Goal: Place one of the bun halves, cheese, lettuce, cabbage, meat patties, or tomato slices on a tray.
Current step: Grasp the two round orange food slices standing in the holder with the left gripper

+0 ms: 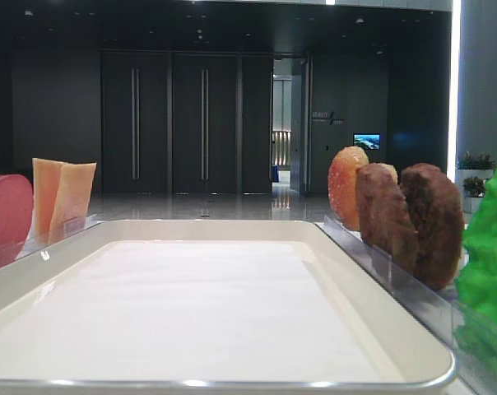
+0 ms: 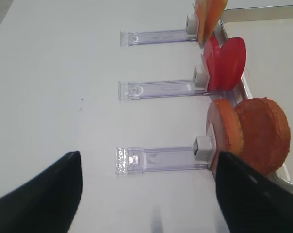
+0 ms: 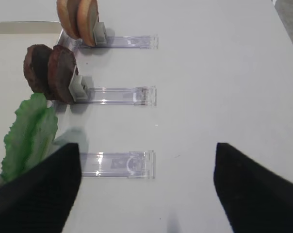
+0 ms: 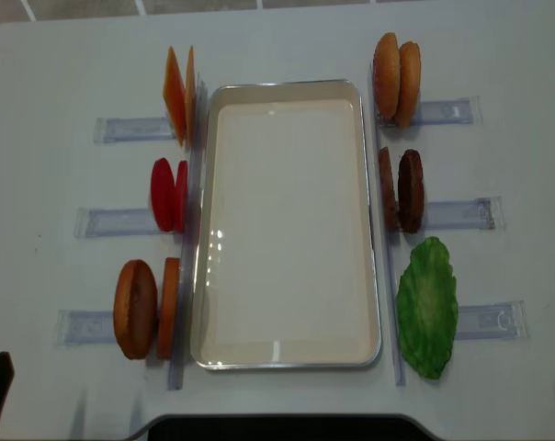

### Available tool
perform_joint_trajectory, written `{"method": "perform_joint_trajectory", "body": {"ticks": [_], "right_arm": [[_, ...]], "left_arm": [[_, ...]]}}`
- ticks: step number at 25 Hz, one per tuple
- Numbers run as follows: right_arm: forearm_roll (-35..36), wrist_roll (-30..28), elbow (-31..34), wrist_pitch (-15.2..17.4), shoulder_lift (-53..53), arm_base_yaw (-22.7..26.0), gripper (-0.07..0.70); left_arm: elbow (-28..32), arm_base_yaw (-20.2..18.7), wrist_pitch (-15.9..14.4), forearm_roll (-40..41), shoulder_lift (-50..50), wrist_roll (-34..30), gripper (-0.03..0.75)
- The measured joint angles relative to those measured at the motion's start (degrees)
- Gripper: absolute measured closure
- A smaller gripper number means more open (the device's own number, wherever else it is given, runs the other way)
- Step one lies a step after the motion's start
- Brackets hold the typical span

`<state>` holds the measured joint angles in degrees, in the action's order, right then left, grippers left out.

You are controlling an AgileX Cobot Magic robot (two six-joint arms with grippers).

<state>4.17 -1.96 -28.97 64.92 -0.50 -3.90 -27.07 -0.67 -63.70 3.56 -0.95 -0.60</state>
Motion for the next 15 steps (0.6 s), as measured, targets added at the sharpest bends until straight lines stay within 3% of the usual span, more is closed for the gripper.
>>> {"method": "perform_joint_trajectory", "body": {"ticks": [15], "right_arm": [[0.0,0.0,0.0,0.0,0.0,0.0,0.094]], "left_arm": [[0.0,0.0,0.0,-0.1,0.0,0.0,0.055]]}}
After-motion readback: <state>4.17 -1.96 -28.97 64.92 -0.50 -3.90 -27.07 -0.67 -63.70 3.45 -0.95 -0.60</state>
